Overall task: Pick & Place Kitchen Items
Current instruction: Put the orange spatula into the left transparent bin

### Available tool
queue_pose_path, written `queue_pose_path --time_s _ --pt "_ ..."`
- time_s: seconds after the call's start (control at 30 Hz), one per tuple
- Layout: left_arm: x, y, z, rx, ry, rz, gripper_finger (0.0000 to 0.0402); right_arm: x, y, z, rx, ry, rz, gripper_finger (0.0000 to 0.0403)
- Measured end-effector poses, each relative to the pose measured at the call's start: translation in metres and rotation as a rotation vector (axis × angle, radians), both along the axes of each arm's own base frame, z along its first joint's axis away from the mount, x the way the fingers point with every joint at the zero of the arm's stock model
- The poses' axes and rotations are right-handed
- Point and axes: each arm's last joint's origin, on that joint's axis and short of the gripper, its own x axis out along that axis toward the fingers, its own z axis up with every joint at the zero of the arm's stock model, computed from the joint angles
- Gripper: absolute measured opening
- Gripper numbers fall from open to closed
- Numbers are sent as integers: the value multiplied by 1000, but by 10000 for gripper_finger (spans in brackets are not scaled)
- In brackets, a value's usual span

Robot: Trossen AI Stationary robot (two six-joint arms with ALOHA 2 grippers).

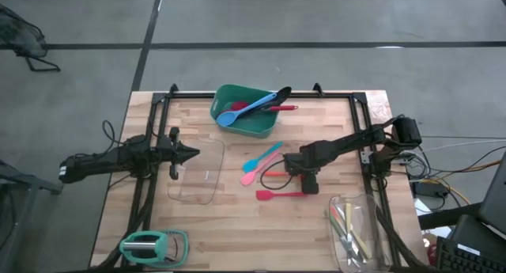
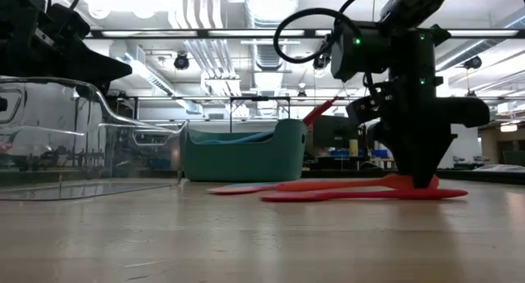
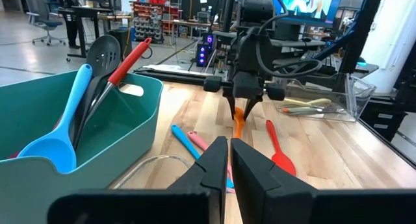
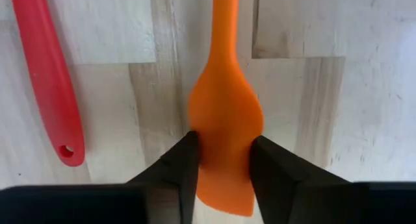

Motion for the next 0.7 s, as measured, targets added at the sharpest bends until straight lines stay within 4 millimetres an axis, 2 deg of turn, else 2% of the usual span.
queue_pose_path --time_s 0.37,0.7 --pt "0 0 0 0 0 0 26 6 2 6 18 -16 13 20" --pt "0 0 0 0 1 0 26 19 2 44 3 -136 17 22"
